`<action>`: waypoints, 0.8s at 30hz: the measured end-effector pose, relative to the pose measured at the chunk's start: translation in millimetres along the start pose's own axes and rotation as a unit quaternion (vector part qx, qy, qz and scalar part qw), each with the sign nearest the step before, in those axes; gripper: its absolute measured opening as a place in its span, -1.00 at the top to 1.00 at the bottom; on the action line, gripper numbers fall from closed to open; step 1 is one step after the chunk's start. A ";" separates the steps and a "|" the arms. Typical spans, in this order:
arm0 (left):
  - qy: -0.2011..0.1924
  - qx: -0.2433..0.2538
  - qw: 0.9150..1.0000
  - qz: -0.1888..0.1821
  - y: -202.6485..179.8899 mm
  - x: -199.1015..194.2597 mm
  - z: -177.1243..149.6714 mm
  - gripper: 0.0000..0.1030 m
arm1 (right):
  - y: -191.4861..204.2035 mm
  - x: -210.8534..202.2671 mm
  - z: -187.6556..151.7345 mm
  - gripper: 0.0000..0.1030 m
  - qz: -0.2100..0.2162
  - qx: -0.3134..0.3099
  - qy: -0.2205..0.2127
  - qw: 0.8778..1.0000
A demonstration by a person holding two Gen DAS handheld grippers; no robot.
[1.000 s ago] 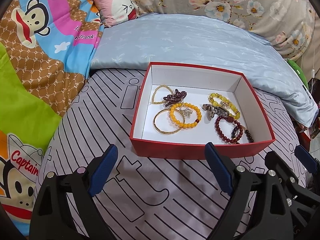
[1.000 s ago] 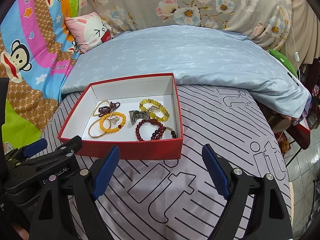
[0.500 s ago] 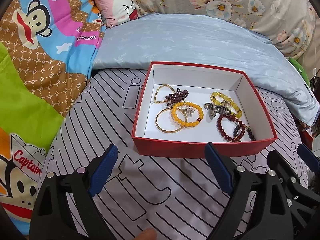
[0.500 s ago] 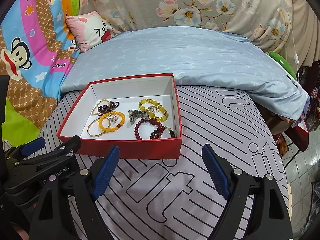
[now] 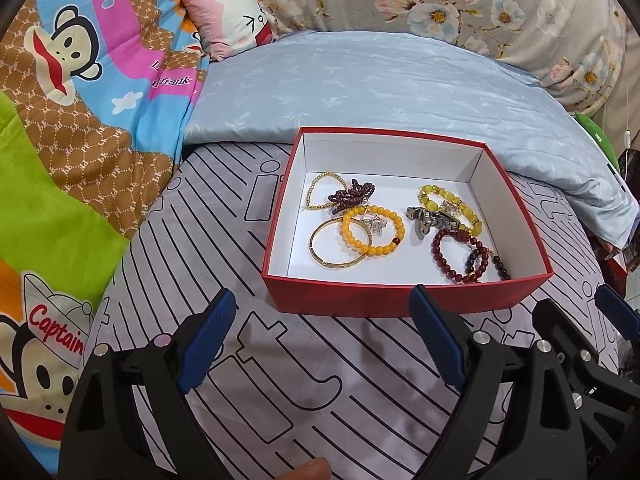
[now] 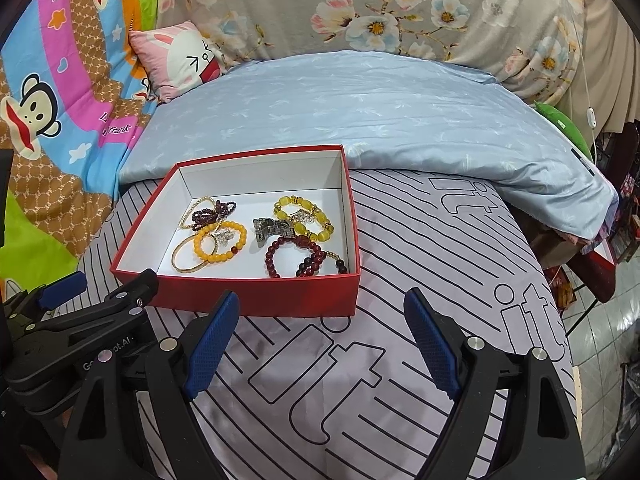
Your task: Organize jewelry
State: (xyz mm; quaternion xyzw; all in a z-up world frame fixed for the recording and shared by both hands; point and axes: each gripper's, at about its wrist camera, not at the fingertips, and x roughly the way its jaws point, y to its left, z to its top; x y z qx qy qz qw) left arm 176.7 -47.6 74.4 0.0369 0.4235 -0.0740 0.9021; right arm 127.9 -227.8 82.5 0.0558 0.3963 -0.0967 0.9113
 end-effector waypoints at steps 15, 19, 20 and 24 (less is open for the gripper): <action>-0.006 0.004 1.000 0.019 -1.1 0.2 -1.7 -0.63 | 3.4 0.3 -0.9 -0.58 -0.002 -0.007 0.002 1.000; -0.005 0.006 1.000 0.020 -1.9 0.8 -1.4 -0.63 | 3.9 0.5 -1.0 -0.58 -0.002 -0.006 0.003 1.000; -0.007 0.007 1.000 0.021 -2.3 0.8 -1.6 -0.62 | 4.4 0.8 -1.3 -0.58 -0.002 -0.006 0.003 1.000; -0.006 0.008 1.000 0.015 -2.7 1.8 -1.2 -0.61 | 4.7 1.1 -1.5 -0.58 -0.003 -0.004 0.004 1.000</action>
